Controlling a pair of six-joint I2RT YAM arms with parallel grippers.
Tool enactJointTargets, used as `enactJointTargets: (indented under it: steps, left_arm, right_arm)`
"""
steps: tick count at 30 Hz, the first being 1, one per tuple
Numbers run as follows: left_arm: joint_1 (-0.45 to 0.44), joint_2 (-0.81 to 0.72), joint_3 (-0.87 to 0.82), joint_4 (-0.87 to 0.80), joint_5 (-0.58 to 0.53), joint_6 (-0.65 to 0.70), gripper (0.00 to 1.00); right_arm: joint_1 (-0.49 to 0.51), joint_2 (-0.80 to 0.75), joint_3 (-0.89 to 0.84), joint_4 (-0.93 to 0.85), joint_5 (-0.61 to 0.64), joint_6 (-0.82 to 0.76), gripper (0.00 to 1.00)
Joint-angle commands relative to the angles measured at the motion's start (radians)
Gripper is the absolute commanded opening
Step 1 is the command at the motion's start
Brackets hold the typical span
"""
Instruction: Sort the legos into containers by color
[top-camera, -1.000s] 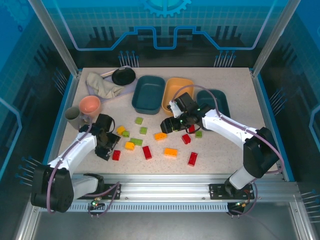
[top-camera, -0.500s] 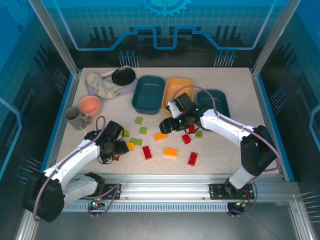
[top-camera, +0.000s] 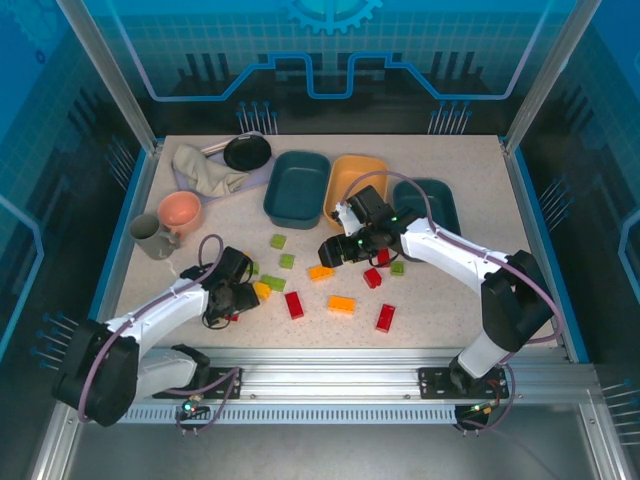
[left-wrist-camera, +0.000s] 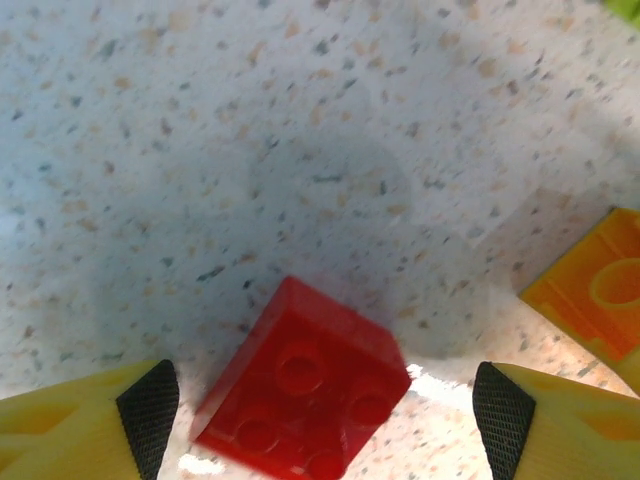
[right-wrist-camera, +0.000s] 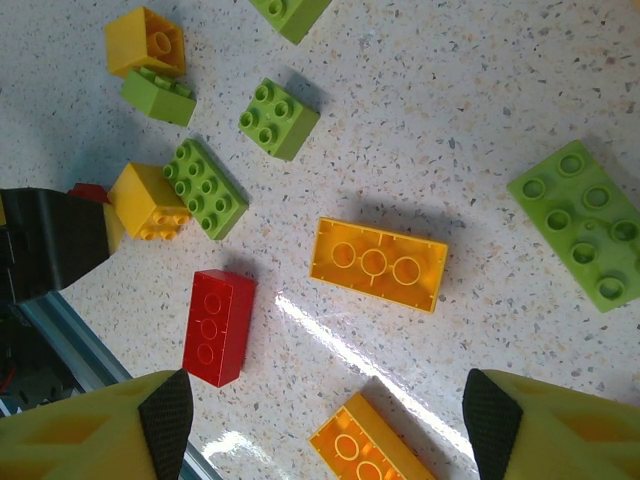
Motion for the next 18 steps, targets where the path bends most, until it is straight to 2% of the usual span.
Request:
enactJointTargets:
  steps: [1, 3, 8, 12, 18]
  left_arm:
    - [0.004, 0.007, 0.000, 0.120, 0.015, 0.004, 0.79]
    - [-0.005, -0.009, 0.003, 0.147, 0.036, -0.004, 0.76]
    - [-0.012, 0.019, 0.005, 0.067, 0.038, -0.039, 0.68]
    - [-0.020, -0.006, -0.029, 0.081, 0.077, -0.054, 0.62]
    - [-0.026, 0.013, -0.013, -0.022, 0.066, -0.059, 0.48]
  right_arm:
    - [0.017, -0.024, -0.004, -0.011, -0.028, -0.001, 0.74]
    - [0.017, -0.031, -0.008, -0.017, -0.024, -0.002, 0.74]
    - [0.012, -0.053, -0.033, -0.014, -0.020, 0.001, 0.74]
    - [0.006, -0.071, -0.052, 0.008, -0.035, 0.000, 0.74]
    - [0.006, -0.113, -0.120, 0.145, -0.181, -0.016, 0.74]
